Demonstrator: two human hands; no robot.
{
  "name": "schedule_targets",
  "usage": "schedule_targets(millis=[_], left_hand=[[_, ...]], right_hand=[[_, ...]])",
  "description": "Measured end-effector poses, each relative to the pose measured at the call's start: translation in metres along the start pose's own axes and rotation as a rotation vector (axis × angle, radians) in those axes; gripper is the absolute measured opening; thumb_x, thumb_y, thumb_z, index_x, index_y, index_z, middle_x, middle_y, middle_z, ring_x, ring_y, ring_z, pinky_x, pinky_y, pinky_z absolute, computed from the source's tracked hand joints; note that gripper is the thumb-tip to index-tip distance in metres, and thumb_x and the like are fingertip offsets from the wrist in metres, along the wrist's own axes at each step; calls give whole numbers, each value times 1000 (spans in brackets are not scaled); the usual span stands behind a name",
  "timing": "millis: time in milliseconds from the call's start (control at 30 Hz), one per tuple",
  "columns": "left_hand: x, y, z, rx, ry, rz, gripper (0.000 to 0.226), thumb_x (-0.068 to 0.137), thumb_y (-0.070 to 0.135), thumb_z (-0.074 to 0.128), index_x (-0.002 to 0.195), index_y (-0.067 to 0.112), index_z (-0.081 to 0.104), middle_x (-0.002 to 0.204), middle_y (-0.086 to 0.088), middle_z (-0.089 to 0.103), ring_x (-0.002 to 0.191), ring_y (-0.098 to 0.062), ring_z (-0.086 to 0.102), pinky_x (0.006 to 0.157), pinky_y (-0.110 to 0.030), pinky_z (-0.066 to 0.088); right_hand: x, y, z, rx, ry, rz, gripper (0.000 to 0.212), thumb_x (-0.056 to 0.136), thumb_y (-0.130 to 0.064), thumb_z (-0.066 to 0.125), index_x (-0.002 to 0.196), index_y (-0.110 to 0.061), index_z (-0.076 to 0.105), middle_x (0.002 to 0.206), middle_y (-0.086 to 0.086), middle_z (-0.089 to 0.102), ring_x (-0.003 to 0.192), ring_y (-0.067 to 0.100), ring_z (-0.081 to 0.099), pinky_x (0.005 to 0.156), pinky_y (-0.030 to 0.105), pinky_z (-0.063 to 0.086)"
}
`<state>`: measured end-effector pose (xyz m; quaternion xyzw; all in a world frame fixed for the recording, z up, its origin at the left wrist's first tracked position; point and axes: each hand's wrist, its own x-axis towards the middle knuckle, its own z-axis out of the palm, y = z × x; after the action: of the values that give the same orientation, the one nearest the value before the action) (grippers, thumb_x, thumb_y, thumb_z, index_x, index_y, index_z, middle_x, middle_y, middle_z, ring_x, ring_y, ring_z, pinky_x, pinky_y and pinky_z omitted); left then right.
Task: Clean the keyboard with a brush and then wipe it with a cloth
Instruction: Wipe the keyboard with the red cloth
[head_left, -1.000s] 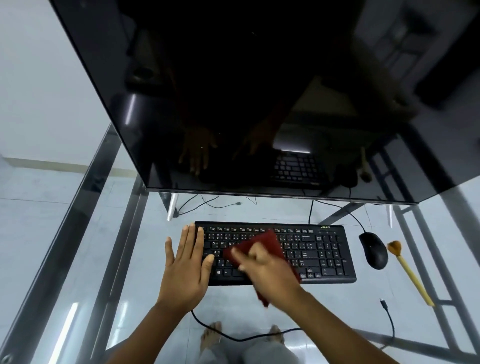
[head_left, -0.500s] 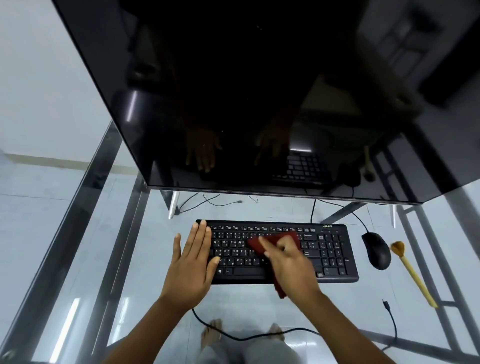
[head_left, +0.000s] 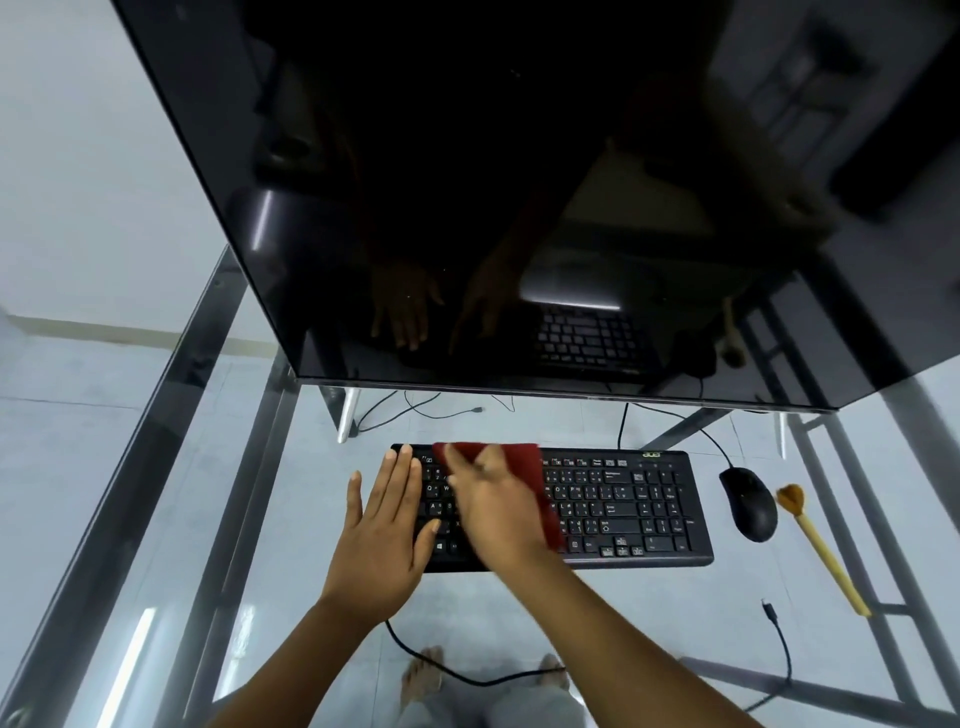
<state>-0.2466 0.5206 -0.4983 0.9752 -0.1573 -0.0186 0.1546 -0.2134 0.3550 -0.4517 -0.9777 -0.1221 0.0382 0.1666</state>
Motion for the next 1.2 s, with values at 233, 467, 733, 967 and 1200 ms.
schedule_targets(millis=[233,467,733,967,1200], left_hand=[[1,4,-10,55,61,5,65,99,44,25,151,6,20,160,-10,14,148,-22,8,117,-53,6],[29,50,-6,52,-6,155,64,99,44,26,149,4,27,159,-10,16,148,-21,7,115,-52,12],[32,69,12,116,-85,192,65,100,46,21,149,3,24,159,-12,16,148,-23,8,115,-51,13],[31,69,12,140,-91,195,66,100,46,20,149,3,23,159,-13,17,148,-24,10,115,-51,16],[33,66,11,145,-82,218,66,100,48,21,149,3,24,158,-12,18,147,-24,13,115,-49,14]], right_hand=[[-15,66,-31,51,72,295,42,101,-27,37,139,-44,44,125,1,49,80,11,54,67,19,46],[-61,69,-30,-24,-11,37,35,104,-41,31,133,-29,48,101,-10,58,54,-1,59,48,14,46],[-52,63,-29,24,-25,280,36,100,-37,48,134,-25,50,100,-4,52,49,11,54,39,23,50],[-28,80,-31,-54,6,336,46,100,-18,49,144,-25,43,117,11,48,60,23,61,56,35,59],[-40,117,-46,-148,33,458,46,102,-21,39,145,-36,35,119,10,49,69,19,62,59,30,60]])
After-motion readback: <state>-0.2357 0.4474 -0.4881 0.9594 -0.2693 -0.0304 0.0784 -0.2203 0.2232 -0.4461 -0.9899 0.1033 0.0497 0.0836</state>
